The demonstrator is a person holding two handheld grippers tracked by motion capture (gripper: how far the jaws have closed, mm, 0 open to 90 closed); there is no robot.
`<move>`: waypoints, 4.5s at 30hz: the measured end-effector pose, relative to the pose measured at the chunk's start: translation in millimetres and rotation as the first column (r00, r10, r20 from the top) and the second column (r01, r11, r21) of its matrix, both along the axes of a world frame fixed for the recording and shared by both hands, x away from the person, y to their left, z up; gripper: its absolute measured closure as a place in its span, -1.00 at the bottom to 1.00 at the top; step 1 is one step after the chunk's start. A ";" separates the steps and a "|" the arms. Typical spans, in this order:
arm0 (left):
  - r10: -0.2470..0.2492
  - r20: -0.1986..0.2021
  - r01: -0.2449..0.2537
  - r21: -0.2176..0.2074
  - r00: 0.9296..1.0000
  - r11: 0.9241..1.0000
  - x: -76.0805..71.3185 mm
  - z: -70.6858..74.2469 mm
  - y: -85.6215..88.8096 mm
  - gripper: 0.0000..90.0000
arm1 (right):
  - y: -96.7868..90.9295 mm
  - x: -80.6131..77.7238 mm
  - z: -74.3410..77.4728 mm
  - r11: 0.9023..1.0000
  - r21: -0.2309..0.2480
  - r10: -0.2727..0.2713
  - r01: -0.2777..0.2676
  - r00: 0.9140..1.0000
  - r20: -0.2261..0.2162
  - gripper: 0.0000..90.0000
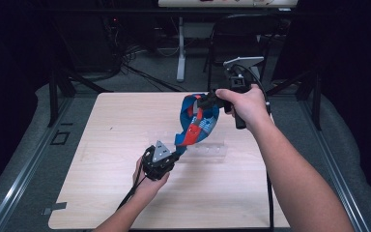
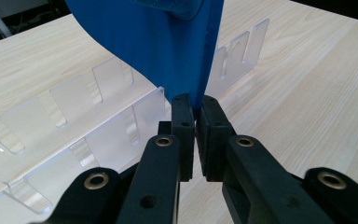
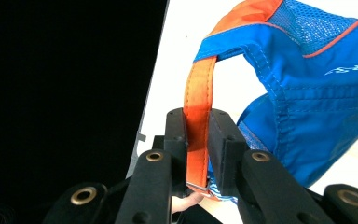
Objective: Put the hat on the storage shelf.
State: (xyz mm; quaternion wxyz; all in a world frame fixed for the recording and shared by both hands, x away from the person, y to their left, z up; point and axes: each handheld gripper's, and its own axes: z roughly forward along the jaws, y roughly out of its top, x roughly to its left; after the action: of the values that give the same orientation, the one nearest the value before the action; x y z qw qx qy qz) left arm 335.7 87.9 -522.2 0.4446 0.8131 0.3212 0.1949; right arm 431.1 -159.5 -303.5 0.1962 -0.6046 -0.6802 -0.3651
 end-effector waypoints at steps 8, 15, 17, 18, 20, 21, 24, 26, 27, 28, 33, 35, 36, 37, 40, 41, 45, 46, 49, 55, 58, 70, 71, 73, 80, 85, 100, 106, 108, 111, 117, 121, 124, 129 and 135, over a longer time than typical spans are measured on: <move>-0.006 -0.004 0.006 -0.017 1.000 1.000 3.4 0.5 2.9 0.93 | 0.5 -0.2 0.5 1.000 0.003 -0.001 0.001 1.000 0.002 0.74; -0.001 -0.010 0.002 0.021 1.000 1.000 3.0 -3.3 -0.9 0.92 | -0.5 0.8 2.0 1.000 -0.006 -0.003 0.003 1.000 0.006 0.74; 0.008 -0.013 -0.008 0.015 1.000 1.000 3.3 -6.7 -1.0 0.92 | 0.0 1.0 0.2 1.000 -0.007 0.003 -0.003 1.000 -0.001 0.74; 0.005 -0.021 -0.005 0.016 1.000 1.000 3.3 -7.6 -0.4 0.92 | 0.9 1.1 -1.6 1.000 -0.006 -0.002 0.002 1.000 0.001 0.74; 0.008 -0.023 -0.007 0.017 1.000 1.000 2.8 -10.7 -0.3 0.92 | 1.3 2.2 -5.6 1.000 -0.015 0.006 -0.007 1.000 -0.011 0.74; 0.008 -0.023 -0.007 0.017 1.000 1.000 2.8 -10.7 -0.3 0.92 | 1.3 2.2 -5.6 1.000 -0.015 0.006 -0.007 1.000 -0.011 0.74; 0.007 -0.030 -0.007 0.013 1.000 1.000 3.2 -13.3 0.0 0.92 | 2.1 3.3 -9.2 1.000 -0.012 -0.006 0.006 1.000 -0.015 0.74; 0.008 -0.035 -0.008 0.018 0.999 1.000 3.1 -15.9 -0.5 0.91 | 1.6 4.2 -11.3 1.000 -0.015 0.006 -0.006 1.000 -0.020 0.74; 0.012 -0.034 -0.011 0.018 0.999 1.000 3.0 -17.5 -0.8 0.91 | 2.3 4.5 -13.4 1.000 -0.017 -0.002 0.002 1.000 -0.018 0.74; 0.013 -0.039 -0.012 0.021 0.999 1.000 2.9 -18.9 -0.5 0.91 | 2.1 5.0 -14.6 1.000 -0.022 0.002 -0.002 1.000 -0.024 0.74; 0.019 -0.063 -0.019 -0.004 0.998 1.000 3.7 -21.3 3.2 0.78 | 0.2 7.5 -23.7 1.000 -0.020 -0.007 0.006 1.000 -0.031 0.74; 0.013 -0.056 -0.013 0.003 0.998 1.000 3.4 -21.0 4.0 0.69 | -0.7 8.3 -26.1 1.000 -0.024 -0.009 0.008 0.999 -0.032 0.74; 0.007 -0.056 -0.006 0.013 0.998 1.000 2.5 -19.6 5.9 0.58 | -1.7 8.8 -27.5 1.000 -0.025 -0.014 0.013 0.999 -0.037 0.74; 0.007 -0.056 -0.006 0.013 0.998 1.000 2.5 -19.6 5.9 0.53 | -1.7 8.8 -27.5 1.000 -0.025 -0.014 0.013 0.999 -0.037 0.74; 0.018 -0.053 -0.018 0.008 0.998 1.000 1.6 -15.6 13.0 0.46 | -3.2 8.4 -27.8 1.000 -0.024 -0.020 0.019 0.999 -0.047 0.74; 0.021 -0.064 -0.021 -0.005 0.998 1.000 1.5 -13.7 16.6 0.42 | -4.3 8.6 -28.5 1.000 -0.024 -0.016 0.015 0.999 -0.039 0.74; 0.043 -0.080 -0.045 -0.027 0.996 0.999 0.9 -7.1 31.1 0.28 | -6.4 8.9 -31.2 0.999 -0.033 -0.027 0.025 0.999 -0.043 0.74; 0.048 -0.083 -0.051 -0.033 0.995 0.998 -0.3 -4.2 38.0 0.26 | -7.0 9.2 -32.5 0.999 -0.036 -0.031 0.029 0.999 -0.043 0.74; 0.051 -0.077 -0.053 -0.029 0.996 0.998 -2.1 -2.1 45.1 0.24 | -7.0 9.1 -32.7 0.999 -0.038 -0.040 0.038 0.998 -0.055 0.74; 0.068 -0.107 -0.070 -0.016 0.992 0.997 -4.8 -5.2 62.6 0.20 | -10.8 10.4 -37.1 0.998 -0.051 -0.047 0.045 0.997 -0.055 0.73; 0.089 -0.109 -0.091 -0.017 0.990 0.996 -6.0 -6.8 69.8 0.19 | -14.3 11.6 -37.9 0.996 -0.062 -0.059 0.056 0.997 -0.052 0.72; 0.088 -0.129 -0.091 -0.014 0.988 0.996 -7.5 -16.7 75.5 0.16 | -20.7 10.4 -45.4 0.993 -0.102 -0.065 0.061 0.997 -0.039 0.63; 0.088 -0.132 -0.091 -0.013 0.987 0.996 -7.3 -17.2 75.8 0.16 | -21.2 9.9 -46.1 0.993 -0.103 -0.065 0.061 0.997 -0.038 0.62; 0.085 -0.132 -0.087 -0.012 0.988 0.996 -7.4 -17.4 76.4 0.15 | -22.6 9.2 -47.1 0.992 -0.107 -0.065 0.061 0.997 -0.039 0.60; 0.081 -0.145 -0.085 -0.017 0.986 0.996 -7.9 -20.4 81.3 0.14 | -25.6 2.8 -47.3 0.988 -0.139 -0.068 0.065 0.998 -0.017 0.52; 0.097 -0.146 -0.101 -0.019 0.985 0.995 -6.2 -20.8 88.7 0.13 | -28.8 -6.3 -48.7 0.984 -0.164 -0.066 0.070 0.997 0.032 0.38; 0.129 -0.163 -0.137 -0.039 0.978 0.990 -4.9 -19.7 103.1 0.07 | -55.3 -45.8 -77.5 0.957 -0.273 -0.048 0.094 0.984 0.171 0.12; 0.133 -0.175 -0.141 -0.034 0.975 0.989 -9.9 -21.4 109.5 0.05 | -61.4 -67.7 -106.9 0.950 -0.305 -0.010 0.068 0.982 0.187 0.10; 0.136 -0.179 -0.145 -0.036 0.974 0.989 -11.7 -21.3 112.3 0.05 | -64.1 -75.6 -118.1 0.948 -0.312 -0.005 0.068 0.980 0.198 0.10; 0.141 -0.181 -0.150 -0.035 0.973 0.988 -13.4 -22.4 115.2 0.04 | -69.1 -88.2 -136.0 0.945 -0.322 0.009 0.058 0.979 0.203 0.10; 0.151 -0.184 -0.159 -0.028 0.971 0.987 -12.1 -25.9 118.1 0.04 | -76.2 -110.7 -172.4 0.951 -0.305 0.017 0.053 0.975 0.223 0.07; 0.158 -0.194 -0.166 -0.028 0.968 0.986 -10.5 -29.2 118.8 0.04 | -78.6 -120.6 -193.2 0.951 -0.301 0.011 0.069 0.967 0.256 0.06; 0.160 -0.191 -0.167 -0.020 0.968 0.986 -9.7 -30.7 119.4 0.05 | -78.9 -126.3 -204.3 0.942 -0.322 -0.003 0.097 0.960 0.280 0.06; 0.148 -0.187 -0.151 -0.002 0.971 0.989 -9.1 -34.3 116.7 0.05 | -80.3 -133.5 -218.7 0.937 -0.317 -0.038 0.147 0.945 0.326 0.16; 0.146 -0.175 -0.148 0.001 0.974 0.989 -9.5 -35.0 115.1 0.05 | -78.3 -138.1 -238.6 0.936 -0.272 -0.097 0.222 0.909 0.405 0.19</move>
State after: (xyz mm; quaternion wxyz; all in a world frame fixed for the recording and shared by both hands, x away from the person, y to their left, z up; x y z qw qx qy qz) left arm 326.3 203.0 -557.2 0.4039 0.7985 0.4193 0.1533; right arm 292.9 -237.9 -542.1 -0.0701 -0.5985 -0.7020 -0.3797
